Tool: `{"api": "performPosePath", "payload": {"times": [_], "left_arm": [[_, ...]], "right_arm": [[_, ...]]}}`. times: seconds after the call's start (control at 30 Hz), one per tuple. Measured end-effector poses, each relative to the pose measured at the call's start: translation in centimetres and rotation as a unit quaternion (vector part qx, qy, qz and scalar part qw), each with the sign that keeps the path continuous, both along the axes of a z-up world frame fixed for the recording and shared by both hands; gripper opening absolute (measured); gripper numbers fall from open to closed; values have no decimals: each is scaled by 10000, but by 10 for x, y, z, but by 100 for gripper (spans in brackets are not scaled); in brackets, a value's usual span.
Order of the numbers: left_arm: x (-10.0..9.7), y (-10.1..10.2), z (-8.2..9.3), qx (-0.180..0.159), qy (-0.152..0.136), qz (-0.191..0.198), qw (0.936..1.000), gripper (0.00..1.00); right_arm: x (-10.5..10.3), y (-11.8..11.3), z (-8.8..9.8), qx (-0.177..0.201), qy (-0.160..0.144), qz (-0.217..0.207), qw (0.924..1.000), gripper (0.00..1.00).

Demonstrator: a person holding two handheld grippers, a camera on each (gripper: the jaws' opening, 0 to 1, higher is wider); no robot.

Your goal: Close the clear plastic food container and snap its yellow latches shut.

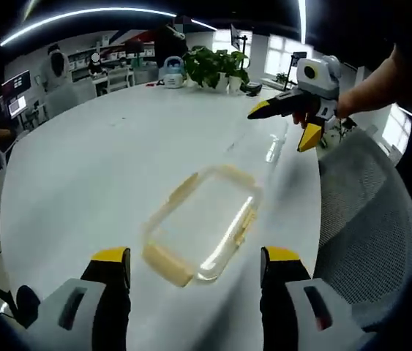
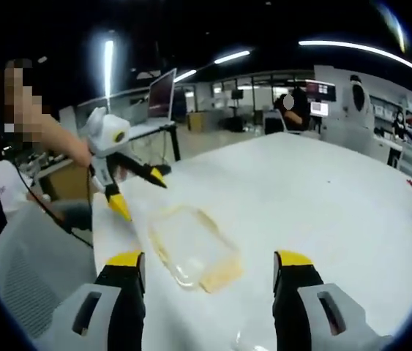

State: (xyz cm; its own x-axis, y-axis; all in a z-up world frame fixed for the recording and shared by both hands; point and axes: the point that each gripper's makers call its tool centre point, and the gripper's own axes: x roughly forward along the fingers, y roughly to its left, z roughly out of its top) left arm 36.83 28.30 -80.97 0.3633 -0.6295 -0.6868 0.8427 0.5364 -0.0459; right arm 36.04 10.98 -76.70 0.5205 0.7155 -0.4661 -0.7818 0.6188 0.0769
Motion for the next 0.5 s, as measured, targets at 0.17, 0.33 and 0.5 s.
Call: {"api": "performPosePath", "payload": {"times": [0.17, 0.33, 0.5], "left_arm": [[-1, 2, -10, 249, 16, -295, 9993, 73], [-2, 2, -15, 377, 57, -456, 9982, 73], [-4, 3, -22, 633, 35, -818, 9946, 72]], "right_arm": [[1, 3, -7, -138, 43, 64, 9999, 70], [1, 2, -18, -486, 11, 224, 9986, 69], [0, 1, -29, -841, 25, 519, 9951, 66]]}}
